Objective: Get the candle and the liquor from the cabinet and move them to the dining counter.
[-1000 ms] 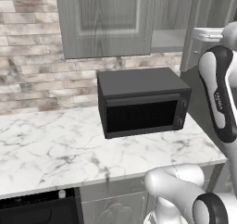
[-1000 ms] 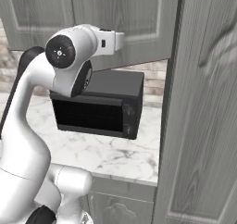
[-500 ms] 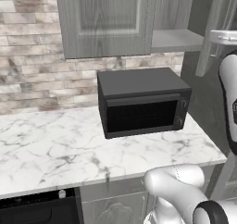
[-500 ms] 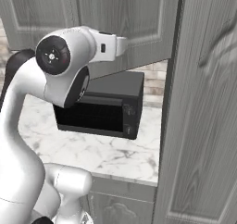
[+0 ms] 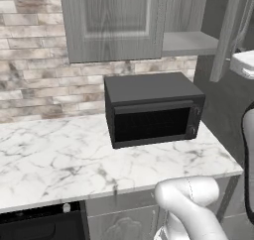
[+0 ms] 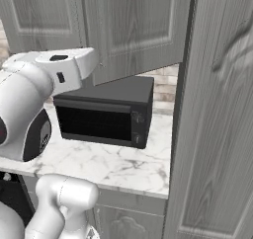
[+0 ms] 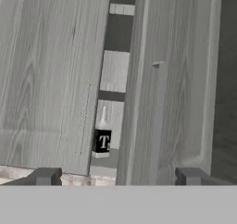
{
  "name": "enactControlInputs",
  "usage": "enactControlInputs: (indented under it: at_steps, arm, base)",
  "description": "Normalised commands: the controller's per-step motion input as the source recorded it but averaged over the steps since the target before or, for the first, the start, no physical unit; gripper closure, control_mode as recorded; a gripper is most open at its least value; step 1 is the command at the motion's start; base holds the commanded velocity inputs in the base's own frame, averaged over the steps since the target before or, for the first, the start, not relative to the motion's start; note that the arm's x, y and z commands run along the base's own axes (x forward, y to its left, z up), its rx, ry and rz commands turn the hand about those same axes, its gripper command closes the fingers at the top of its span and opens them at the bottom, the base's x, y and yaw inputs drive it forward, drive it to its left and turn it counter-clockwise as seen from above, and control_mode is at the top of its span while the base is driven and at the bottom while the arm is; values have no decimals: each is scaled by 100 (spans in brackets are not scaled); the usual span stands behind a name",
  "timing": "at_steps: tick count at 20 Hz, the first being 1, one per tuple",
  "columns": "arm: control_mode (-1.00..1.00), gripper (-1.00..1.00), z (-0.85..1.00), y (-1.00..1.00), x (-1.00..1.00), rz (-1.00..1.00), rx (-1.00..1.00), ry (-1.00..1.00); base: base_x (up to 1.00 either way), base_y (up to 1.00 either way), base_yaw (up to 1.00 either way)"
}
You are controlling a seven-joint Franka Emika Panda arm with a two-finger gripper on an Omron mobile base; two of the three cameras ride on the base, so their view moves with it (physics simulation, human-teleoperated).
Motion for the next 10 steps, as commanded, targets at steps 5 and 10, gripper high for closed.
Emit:
enactControlInputs:
  at_steps: [5, 10]
  arm:
    - [-100, -100, 0, 100, -21, -11, -28, -1]
    - [-100, -100, -2, 94, 9, -16, -35, 5]
  base:
    - [0, 0, 0]
    - [0, 0, 0]
